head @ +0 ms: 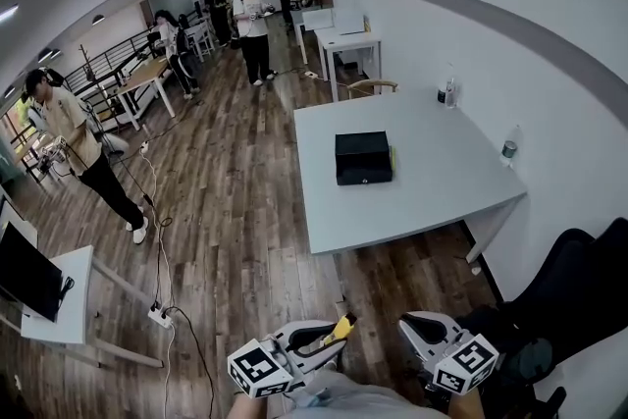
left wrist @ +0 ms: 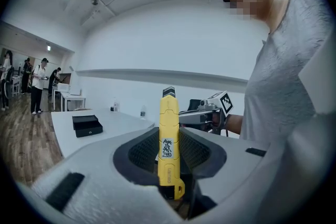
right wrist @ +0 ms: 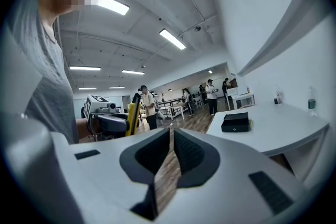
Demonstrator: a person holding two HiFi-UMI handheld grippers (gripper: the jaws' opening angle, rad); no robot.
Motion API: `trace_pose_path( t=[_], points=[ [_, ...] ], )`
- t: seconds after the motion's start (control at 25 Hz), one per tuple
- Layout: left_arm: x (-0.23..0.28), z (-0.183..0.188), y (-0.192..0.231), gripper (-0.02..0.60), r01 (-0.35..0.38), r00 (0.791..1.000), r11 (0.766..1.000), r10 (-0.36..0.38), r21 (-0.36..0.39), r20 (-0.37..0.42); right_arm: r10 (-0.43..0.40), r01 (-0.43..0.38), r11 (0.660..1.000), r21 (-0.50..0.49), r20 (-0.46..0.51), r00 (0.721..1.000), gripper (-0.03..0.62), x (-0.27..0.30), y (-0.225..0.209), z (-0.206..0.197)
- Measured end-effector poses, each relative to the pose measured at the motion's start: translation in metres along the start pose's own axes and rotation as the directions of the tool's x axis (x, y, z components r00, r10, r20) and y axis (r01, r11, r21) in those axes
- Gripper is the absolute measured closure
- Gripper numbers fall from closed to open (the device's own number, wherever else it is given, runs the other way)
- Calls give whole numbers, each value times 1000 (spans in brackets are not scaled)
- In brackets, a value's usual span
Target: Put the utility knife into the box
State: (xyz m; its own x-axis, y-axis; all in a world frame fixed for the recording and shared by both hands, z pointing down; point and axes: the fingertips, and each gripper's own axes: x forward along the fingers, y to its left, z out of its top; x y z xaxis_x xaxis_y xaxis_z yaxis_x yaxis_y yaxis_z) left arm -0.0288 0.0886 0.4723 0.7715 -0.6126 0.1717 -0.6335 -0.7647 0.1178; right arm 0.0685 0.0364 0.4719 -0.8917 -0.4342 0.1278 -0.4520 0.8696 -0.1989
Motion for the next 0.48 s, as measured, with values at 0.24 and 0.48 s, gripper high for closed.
trace_pose_path(
  t=[0.24,0.48],
  points=[
    [18,13,61,457,68,998,997,-68,27,-5,-27,27,1000,6,6,1000,559,50,-28,11],
    [23,25,129,457,85,996,995,-85,43,-2,-60,59,998,5,26,998,559,100,-63,32]
  ],
)
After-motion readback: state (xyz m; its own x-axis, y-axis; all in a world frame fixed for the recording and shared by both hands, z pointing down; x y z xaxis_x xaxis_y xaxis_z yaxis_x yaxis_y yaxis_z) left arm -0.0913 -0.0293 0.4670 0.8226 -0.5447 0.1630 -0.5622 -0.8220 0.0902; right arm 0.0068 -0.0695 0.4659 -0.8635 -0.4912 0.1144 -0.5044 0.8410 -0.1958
